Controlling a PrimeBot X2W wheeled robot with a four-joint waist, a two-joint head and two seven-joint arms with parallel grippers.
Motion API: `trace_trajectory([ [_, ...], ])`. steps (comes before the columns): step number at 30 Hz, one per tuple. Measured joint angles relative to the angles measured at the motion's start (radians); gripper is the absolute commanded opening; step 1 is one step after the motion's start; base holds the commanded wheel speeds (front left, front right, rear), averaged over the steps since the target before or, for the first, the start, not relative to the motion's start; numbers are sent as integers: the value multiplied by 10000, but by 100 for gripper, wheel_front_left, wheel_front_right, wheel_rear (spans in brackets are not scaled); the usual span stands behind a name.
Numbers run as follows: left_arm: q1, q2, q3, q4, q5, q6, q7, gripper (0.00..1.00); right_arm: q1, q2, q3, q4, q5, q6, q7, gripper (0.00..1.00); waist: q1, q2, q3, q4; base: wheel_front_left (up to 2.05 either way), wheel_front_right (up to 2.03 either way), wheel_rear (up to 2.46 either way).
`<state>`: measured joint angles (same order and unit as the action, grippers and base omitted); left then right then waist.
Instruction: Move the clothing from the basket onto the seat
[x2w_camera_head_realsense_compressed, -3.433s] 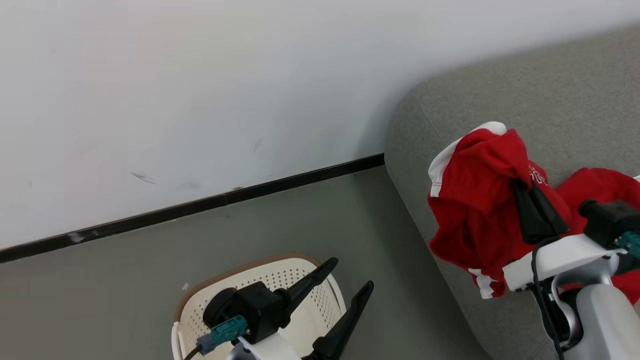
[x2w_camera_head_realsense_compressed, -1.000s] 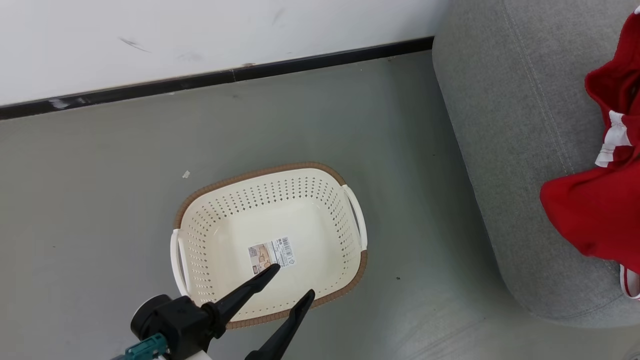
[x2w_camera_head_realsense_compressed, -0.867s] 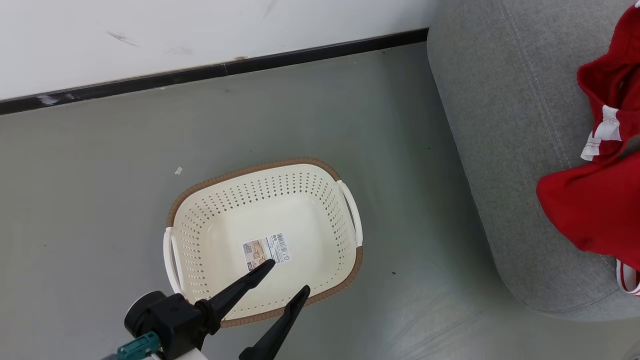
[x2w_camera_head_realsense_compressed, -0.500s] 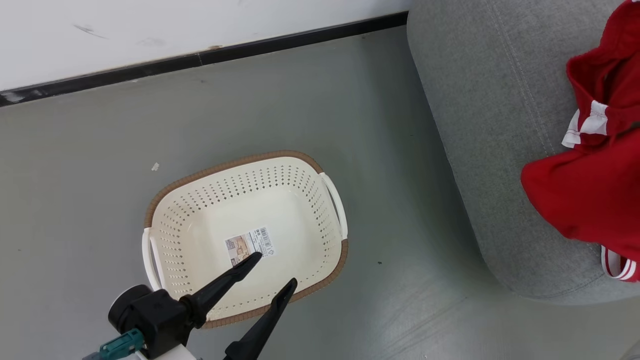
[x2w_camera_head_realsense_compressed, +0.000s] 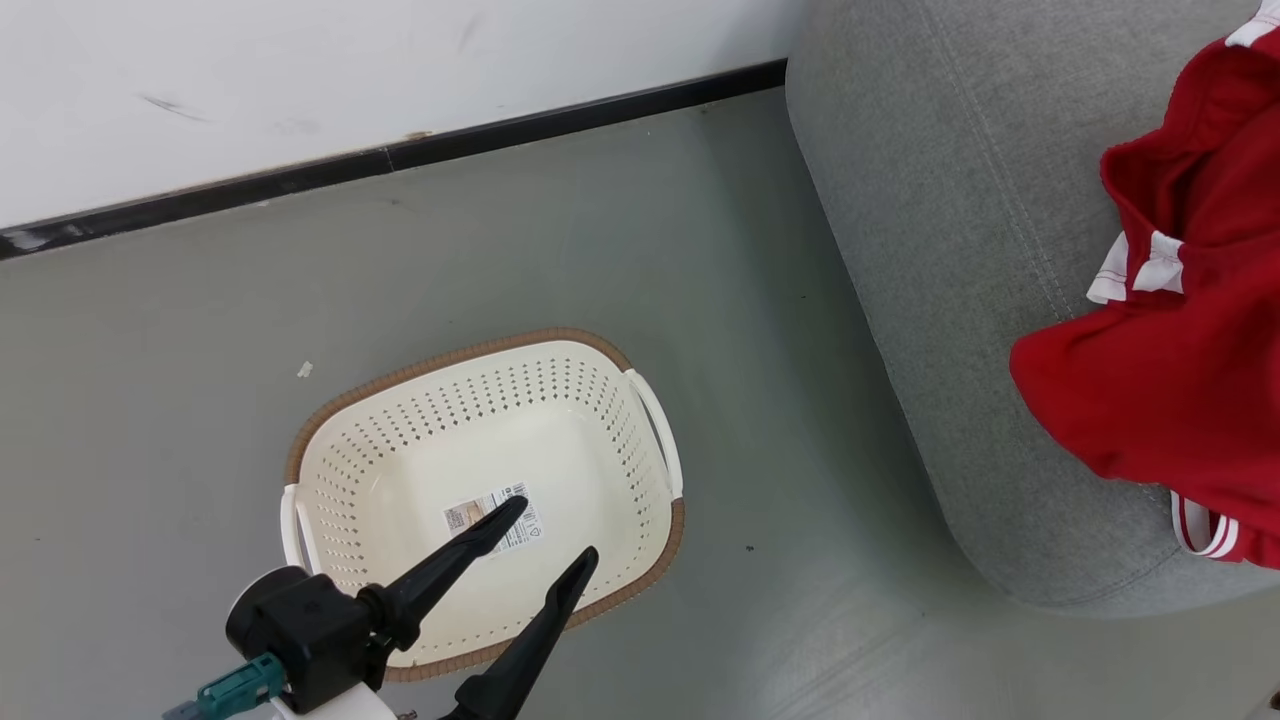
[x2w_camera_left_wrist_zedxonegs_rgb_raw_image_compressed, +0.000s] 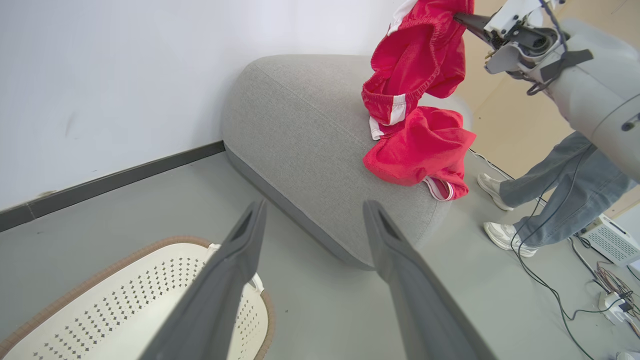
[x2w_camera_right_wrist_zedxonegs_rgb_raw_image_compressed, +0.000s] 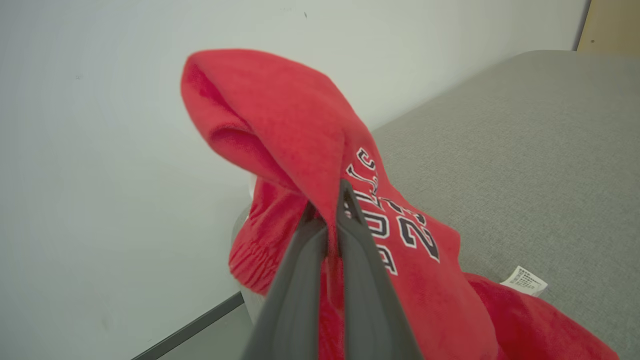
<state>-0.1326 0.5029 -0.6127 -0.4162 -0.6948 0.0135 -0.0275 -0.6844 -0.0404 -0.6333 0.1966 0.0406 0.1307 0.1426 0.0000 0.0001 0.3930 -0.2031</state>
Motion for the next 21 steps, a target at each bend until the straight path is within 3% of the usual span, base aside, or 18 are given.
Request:
trace_trajectory([
  [21, 0, -803, -385, 660, -357, 17, -102, 100, -28, -614, -376, 165, -420, 0, 834, 0, 0, 0, -1124, 302, 0, 0, 0],
])
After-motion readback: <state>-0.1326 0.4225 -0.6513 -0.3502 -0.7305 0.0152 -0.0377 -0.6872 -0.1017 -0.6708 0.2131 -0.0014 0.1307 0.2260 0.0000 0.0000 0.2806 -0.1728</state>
